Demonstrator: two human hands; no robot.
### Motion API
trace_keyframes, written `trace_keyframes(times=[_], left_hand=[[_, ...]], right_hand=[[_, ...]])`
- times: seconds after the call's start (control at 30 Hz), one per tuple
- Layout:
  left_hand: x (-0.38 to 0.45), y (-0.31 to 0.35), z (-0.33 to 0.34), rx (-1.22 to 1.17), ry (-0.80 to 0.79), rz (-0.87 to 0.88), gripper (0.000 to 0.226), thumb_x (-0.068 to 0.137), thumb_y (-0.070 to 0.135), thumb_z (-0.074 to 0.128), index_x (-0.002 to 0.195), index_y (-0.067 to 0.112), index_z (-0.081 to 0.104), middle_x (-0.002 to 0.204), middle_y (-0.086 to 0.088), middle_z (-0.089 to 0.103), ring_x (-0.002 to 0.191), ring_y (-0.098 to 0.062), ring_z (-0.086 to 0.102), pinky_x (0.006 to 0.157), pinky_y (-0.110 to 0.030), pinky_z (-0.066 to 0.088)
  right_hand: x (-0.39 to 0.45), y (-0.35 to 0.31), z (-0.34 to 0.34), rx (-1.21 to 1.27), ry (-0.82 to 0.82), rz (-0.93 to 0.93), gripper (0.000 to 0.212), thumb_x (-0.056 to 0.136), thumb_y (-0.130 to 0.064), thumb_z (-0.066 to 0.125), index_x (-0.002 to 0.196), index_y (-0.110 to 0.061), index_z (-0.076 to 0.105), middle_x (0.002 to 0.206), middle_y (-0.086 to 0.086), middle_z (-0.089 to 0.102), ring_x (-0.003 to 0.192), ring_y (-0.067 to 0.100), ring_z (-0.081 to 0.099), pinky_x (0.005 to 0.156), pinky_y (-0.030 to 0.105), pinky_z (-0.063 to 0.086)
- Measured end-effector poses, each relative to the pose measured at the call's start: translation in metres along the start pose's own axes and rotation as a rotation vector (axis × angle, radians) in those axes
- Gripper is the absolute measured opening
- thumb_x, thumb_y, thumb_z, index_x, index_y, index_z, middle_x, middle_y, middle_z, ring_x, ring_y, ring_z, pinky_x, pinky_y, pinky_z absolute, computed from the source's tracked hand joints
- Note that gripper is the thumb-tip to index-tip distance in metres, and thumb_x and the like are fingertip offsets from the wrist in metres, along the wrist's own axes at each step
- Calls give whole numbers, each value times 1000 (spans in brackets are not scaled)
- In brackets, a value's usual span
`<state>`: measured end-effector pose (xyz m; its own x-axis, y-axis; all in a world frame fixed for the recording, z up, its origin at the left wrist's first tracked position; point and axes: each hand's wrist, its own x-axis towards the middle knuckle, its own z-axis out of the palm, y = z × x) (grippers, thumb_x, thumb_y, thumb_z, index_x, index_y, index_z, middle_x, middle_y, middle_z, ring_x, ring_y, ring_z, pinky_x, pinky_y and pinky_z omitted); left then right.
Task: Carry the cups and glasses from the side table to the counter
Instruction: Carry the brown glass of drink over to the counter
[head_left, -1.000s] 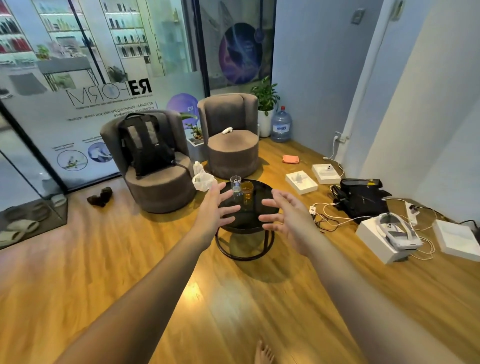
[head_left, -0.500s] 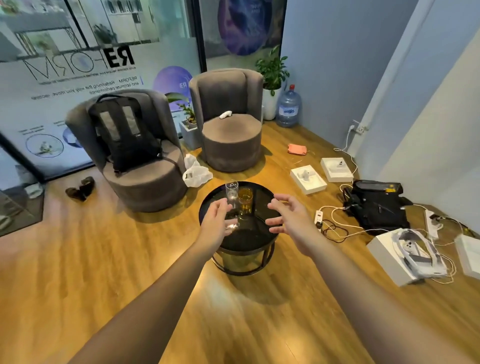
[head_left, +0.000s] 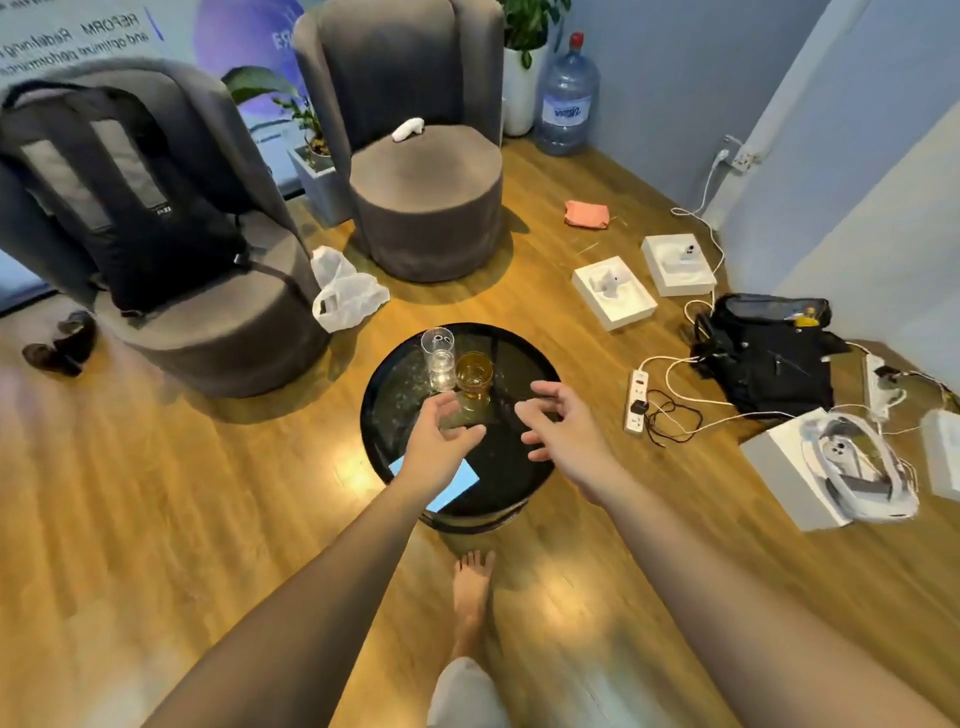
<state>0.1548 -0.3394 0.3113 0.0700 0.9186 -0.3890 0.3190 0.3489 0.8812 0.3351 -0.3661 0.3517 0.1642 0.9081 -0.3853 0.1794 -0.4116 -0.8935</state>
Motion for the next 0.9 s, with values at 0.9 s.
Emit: trace_keyframes(times=[0.9], left_hand=[[341, -192, 61, 183, -135, -89, 97, 78, 22, 88, 154, 23, 28, 150, 2, 47, 136, -17, 47, 115, -45, 41]], right_hand=[[351, 186, 105, -355, -194, 144, 113, 76, -34, 86, 156, -33, 7, 160, -7, 25, 147, 17, 26, 117, 46, 34]])
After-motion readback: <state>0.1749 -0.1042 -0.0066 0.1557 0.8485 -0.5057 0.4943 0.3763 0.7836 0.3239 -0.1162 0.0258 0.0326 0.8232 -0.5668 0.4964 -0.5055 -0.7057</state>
